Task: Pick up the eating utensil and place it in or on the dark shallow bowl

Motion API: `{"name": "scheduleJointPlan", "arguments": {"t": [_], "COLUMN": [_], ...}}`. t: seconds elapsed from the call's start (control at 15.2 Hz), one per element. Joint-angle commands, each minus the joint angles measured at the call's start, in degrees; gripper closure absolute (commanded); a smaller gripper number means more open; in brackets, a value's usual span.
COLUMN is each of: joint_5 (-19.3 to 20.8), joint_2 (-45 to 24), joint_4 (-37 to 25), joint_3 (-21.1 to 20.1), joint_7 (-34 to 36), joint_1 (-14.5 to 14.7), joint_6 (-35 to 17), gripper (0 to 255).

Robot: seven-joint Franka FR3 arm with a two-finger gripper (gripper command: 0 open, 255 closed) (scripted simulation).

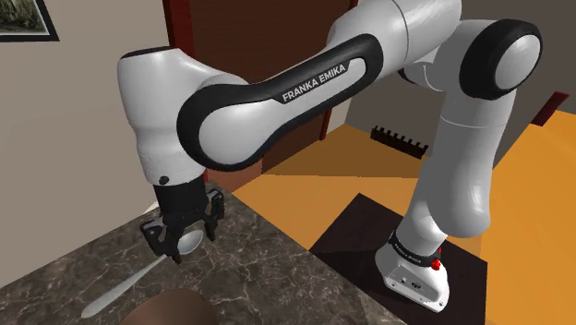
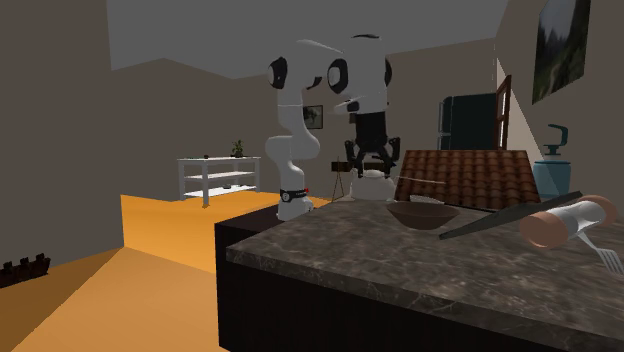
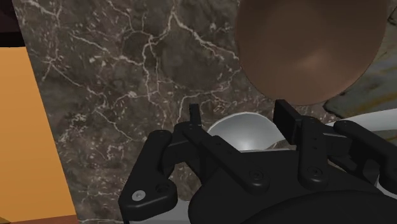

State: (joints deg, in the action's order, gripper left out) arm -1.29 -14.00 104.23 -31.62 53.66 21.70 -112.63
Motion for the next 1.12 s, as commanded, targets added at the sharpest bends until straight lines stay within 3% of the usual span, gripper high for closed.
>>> {"name": "scheduleJointPlan", "arguments": {"t": [0.0,0.33,1.06], "joint_5": [-0.53,-1.01,1.21], "joint_2": [1.05,2.12,-1.73], "joint_4": [1.56,3.03,7.38], "joint_3": [-1.01,-3.59,-2.86], "joint_7": [2.19,8.34,9.00], "joint_1": [1.28,5.06,5.87], "joint_6": [-0.89,-2.14,-9.76], "gripper": [255,255,255]}}
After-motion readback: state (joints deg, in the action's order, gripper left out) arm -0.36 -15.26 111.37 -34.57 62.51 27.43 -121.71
